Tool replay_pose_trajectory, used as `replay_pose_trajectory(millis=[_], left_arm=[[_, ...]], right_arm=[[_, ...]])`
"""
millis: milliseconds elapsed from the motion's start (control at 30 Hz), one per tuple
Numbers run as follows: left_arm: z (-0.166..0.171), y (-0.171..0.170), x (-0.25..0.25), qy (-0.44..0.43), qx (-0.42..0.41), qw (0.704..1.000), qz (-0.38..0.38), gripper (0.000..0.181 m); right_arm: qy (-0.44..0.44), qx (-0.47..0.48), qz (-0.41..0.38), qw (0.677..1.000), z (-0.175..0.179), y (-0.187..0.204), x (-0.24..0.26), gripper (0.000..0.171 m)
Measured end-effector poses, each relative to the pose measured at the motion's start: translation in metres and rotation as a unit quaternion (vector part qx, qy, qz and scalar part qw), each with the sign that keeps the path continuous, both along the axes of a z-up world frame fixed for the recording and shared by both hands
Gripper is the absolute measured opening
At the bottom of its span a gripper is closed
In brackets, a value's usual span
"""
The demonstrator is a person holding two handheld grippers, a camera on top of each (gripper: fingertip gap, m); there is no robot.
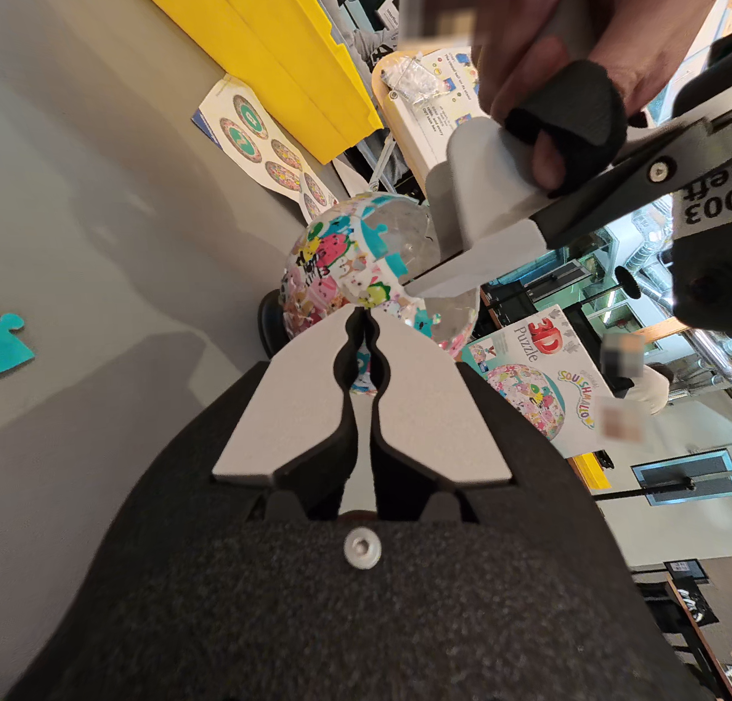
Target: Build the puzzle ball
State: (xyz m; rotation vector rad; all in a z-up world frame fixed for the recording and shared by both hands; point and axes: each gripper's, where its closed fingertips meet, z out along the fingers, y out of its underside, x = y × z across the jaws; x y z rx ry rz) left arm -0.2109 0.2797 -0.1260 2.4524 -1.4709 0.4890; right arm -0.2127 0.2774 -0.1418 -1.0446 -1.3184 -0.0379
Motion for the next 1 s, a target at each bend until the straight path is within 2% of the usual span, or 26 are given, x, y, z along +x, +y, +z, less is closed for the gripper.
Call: replay_pose_trajectory(millis=[600,1000], left_arm=[[0.0,0.0,0.002,0.001,-0.008,1.0,0.003,0.002],[0.004,0.002,0.005,-0.019,-0.005,1.0,0.015,0.002]], right_arm=[[-0.051,0.024,0.005,0.998,-0.016,-0.003,-0.01,0.0],[-0.034,0.014,0.002,0.999,-0.012,-0.001,-0.006,0.0]])
